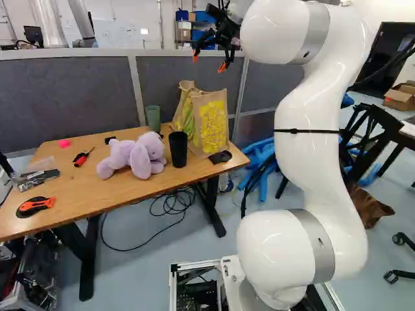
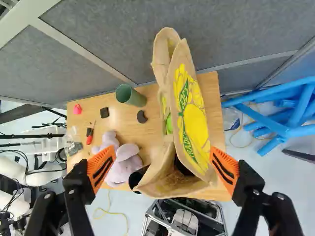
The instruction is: Pick up the bag on the ground and place it on the table
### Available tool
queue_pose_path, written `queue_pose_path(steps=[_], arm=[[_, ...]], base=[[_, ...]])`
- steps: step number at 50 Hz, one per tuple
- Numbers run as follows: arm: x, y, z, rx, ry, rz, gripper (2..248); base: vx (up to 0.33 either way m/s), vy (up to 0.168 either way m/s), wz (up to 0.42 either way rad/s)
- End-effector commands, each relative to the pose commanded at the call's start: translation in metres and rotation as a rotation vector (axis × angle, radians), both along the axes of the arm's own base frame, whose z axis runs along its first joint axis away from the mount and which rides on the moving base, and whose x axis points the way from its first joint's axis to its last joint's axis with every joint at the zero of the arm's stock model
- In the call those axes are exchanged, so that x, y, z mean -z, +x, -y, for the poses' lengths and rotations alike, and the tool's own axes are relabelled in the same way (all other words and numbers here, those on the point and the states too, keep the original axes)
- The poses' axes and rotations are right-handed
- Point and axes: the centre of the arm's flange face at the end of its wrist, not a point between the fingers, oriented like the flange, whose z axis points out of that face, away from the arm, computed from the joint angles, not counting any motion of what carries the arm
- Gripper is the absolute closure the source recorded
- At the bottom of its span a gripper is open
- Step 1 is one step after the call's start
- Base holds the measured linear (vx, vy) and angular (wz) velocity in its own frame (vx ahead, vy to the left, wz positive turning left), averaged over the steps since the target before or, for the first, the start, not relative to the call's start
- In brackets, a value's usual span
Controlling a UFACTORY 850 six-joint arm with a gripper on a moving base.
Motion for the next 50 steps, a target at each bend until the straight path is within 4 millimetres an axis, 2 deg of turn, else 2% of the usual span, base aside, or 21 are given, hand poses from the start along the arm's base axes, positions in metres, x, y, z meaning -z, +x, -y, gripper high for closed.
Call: queue_pose_path(steps=[50], arm=[[0.0, 0.0, 0.0, 0.0, 0.0, 0.0, 3]], base=[[-0.142, -0.003, 0.0]])
